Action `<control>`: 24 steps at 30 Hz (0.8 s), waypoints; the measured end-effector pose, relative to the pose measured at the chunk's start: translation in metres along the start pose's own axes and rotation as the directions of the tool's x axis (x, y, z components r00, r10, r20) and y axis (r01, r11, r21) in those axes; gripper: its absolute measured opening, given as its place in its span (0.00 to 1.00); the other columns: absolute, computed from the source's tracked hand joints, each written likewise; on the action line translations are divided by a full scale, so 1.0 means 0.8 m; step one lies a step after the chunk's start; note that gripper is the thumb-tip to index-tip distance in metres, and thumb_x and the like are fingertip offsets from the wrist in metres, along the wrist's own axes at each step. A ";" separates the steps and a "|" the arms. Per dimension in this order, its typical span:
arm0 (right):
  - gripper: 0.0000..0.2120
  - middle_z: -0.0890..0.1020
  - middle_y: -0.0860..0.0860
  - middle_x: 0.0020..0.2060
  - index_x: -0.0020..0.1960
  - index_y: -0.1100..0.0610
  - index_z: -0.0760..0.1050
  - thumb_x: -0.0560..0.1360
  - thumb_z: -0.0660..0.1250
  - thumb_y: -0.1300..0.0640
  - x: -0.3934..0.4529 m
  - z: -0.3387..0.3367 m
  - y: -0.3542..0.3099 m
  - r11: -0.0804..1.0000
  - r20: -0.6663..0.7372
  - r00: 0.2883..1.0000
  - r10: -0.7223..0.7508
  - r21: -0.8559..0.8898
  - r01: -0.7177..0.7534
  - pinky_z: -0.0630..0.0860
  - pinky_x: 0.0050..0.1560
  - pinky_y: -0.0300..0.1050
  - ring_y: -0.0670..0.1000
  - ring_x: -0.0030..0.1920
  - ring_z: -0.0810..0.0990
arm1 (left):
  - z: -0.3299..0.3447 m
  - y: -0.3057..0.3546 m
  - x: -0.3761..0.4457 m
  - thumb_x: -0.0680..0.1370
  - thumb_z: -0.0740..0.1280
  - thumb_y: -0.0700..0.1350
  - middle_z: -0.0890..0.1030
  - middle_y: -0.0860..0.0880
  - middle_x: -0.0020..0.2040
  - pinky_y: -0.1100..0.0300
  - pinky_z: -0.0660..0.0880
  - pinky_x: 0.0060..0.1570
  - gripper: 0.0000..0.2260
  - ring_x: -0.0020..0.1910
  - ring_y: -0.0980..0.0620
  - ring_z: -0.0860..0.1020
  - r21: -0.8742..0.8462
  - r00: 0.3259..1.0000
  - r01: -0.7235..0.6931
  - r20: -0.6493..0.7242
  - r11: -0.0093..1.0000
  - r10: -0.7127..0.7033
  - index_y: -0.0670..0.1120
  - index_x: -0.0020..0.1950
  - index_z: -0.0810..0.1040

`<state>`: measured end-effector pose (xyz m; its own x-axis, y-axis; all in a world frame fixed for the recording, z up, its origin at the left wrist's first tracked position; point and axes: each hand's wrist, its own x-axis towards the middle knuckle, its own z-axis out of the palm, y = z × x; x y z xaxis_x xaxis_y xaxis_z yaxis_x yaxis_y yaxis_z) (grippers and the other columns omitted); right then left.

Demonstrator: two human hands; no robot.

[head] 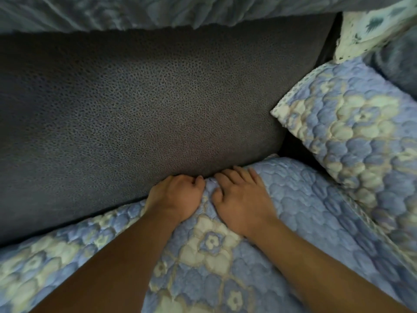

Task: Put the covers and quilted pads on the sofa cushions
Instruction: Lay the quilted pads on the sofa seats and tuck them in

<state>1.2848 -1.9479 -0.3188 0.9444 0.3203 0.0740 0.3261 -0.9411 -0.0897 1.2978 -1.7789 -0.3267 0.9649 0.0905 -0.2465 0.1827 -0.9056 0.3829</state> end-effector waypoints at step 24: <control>0.24 0.79 0.55 0.65 0.66 0.59 0.77 0.77 0.56 0.48 -0.054 0.007 -0.151 0.991 -0.142 0.990 0.001 0.133 0.018 0.66 0.71 0.58 0.59 0.66 0.73 | -0.160 -0.324 -0.161 0.74 0.53 0.77 0.63 0.51 0.79 0.55 0.55 0.77 0.38 0.78 0.50 0.62 -0.106 0.863 0.428 0.344 0.897 -0.371 0.57 0.78 0.67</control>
<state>1.2047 -1.8474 -0.3166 0.9294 0.3008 0.2137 0.3457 -0.9123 -0.2193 1.1504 -1.5029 -0.2800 0.6997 0.2717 -0.6607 0.5974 -0.7297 0.3326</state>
